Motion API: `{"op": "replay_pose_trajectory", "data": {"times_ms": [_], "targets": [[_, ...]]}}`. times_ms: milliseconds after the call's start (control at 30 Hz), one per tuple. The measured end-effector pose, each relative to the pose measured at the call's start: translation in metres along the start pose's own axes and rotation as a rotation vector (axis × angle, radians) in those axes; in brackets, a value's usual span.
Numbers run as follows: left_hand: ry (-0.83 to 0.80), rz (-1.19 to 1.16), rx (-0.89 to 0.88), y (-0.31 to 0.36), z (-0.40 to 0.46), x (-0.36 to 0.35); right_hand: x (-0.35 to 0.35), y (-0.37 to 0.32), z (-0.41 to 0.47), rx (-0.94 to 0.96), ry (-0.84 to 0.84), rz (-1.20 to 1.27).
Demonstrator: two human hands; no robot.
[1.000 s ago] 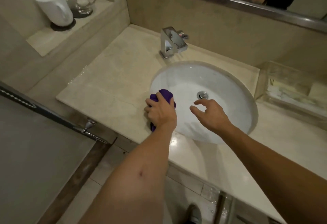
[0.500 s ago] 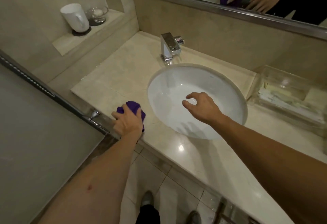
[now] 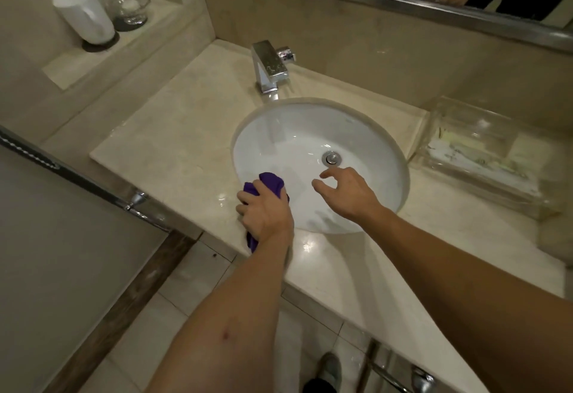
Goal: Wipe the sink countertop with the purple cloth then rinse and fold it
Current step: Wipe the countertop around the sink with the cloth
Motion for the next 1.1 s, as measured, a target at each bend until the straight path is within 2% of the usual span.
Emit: {"op": "replay_pose_trajectory", "data": {"times_ms": [100, 167, 333, 467, 567, 700, 833, 867, 1100], "targets": [[-0.093, -0.022, -0.079, 0.016, -0.001, 0.002, 0.004, 0.012, -0.002, -0.029, 0.012, 0.067], [-0.192, -0.143, -0.052, 0.021, 0.006, 0.002, 0.005, 0.017, -0.002, -0.066, 0.012, 0.183], [-0.592, -0.844, 0.049, 0.048, 0.010, 0.020, 0.012, 0.014, -0.010, -0.352, -0.049, 0.736], [-0.783, -0.949, -0.033, 0.087, -0.021, 0.033, 0.009, 0.011, -0.019, -0.398, -0.189, 1.224], [-0.823, -0.884, -0.127, 0.115, -0.041, 0.037, 0.021, 0.017, -0.028, -0.374, -0.133, 1.501], [-0.804, -0.650, -0.284, 0.140, -0.049, 0.039, 0.037, 0.043, -0.039, -0.412, -0.013, 1.608], [-0.396, -0.186, -0.542, 0.160, -0.059, 0.046, 0.049, 0.067, -0.043, -0.456, 0.103, 1.548], [-0.345, -0.109, -0.597, 0.161, -0.060, 0.049, 0.053, 0.074, -0.045, -0.474, 0.133, 1.506], [-0.335, 0.291, -0.859, 0.149, -0.006, 0.034, 0.087, 0.134, -0.078, -0.638, 0.381, 1.202]]}}
Point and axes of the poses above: each hand's wrist, its own z-axis towards the middle knuckle, its own x-axis out of the back of the hand, y = z × x, the point moved 2 cm from there along z, towards the middle knuckle, and after that the axes turned 3 degrees about -z, right-handed, at the moved point
